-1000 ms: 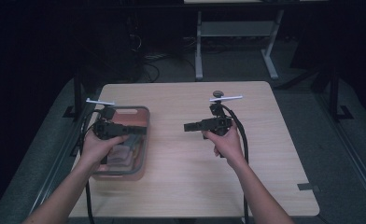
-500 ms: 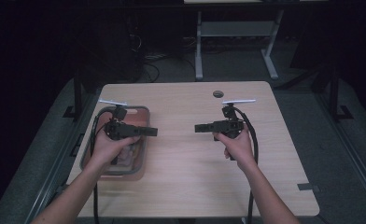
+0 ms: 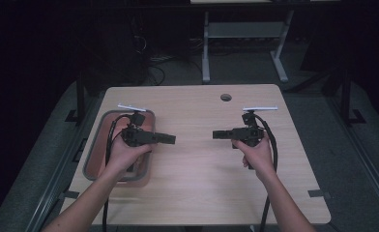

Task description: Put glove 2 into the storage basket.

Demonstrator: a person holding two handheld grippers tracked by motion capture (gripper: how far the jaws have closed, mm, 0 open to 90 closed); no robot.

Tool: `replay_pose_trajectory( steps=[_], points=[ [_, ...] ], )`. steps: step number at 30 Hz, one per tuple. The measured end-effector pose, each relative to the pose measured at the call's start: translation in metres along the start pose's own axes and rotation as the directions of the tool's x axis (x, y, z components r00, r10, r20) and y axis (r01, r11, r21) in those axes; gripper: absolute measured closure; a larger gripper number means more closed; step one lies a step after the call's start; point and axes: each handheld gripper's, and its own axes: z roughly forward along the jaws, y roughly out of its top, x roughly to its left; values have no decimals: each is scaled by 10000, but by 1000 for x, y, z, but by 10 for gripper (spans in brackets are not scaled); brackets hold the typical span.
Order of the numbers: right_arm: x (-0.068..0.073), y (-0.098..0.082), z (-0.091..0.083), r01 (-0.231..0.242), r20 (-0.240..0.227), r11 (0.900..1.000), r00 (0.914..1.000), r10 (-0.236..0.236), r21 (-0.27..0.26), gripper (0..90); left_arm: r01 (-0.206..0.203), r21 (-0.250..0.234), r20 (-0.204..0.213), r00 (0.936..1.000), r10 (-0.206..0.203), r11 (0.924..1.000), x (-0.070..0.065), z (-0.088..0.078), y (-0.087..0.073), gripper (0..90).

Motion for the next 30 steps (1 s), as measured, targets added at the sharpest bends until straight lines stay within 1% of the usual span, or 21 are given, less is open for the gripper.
replay_pose_trajectory(
  steps=[3,5,6,7,8,9,10,12,13,15,17,21,23,24,27,28,30],
  points=[
    [-3,-2,-5,-72,53,10000,10000,72,-59,486,-27,41,86,10000,27,10000,-3,6,0,367],
    [-8,-5,-10,-121,142,9999,9998,122,-86,481,-71,79,180,9998,69,9999,-5,12,-1,367],
    [-8,-5,-10,-121,142,9999,9998,122,-86,481,-71,79,180,9998,69,9999,-5,12,-1,367],
    [-11,-7,-13,-182,203,9998,9996,184,-101,479,-109,135,256,9996,105,9999,-6,16,-2,367],
    [-13,-9,-15,-198,238,9997,9995,201,-121,478,-109,135,256,9996,105,9999,-6,16,-2,367],
    [-15,-9,-17,-245,251,9996,9994,249,-156,478,-84,137,329,9994,79,9999,-8,21,-3,367],
    [-15,-9,-17,-245,251,9996,9994,249,-156,478,-84,137,329,9994,79,9999,-8,21,-3,367],
    [-19,-11,-23,-292,407,9994,9987,300,-202,474,-160,209,418,9990,151,9997,-10,27,-4,364],
    [-19,-11,-23,-292,407,9994,9987,300,-202,474,-160,209,418,9990,151,9997,-10,27,-4,364],
    [-22,-13,-28,-335,434,9990,9985,348,-306,472,-195,252,481,9987,182,9995,-12,32,-5,363],
    [-23,-14,-32,-376,437,9987,9983,391,-347,471,-202,267,514,9985,188,9994,-13,34,-6,363],
    [-27,-17,-34,-387,536,9986,9977,406,-370,465,-219,337,554,9983,200,9992,-15,41,-8,362],
    [-30,-19,-36,-537,485,9976,9973,557,-426,464,-252,351,589,9980,231,9991,-16,45,-10,362],
    [-32,-20,-37,-494,507,9979,9974,515,-417,464,-247,380,614,9979,223,9990,-17,46,-10,362],
    [-34,-23,-39,-580,551,9976,9967,601,-379,464,-295,480,712,9971,261,9984,-18,51,-11,362],
    [-35,-23,-40,-599,560,9975,9965,620,-379,462,-261,463,819,9964,223,9986,-19,54,-12,361],
    [-37,-25,-43,-605,605,9973,9962,630,-421,461,-366,550,821,9961,320,9978,-20,57,-13,352]
  ],
)
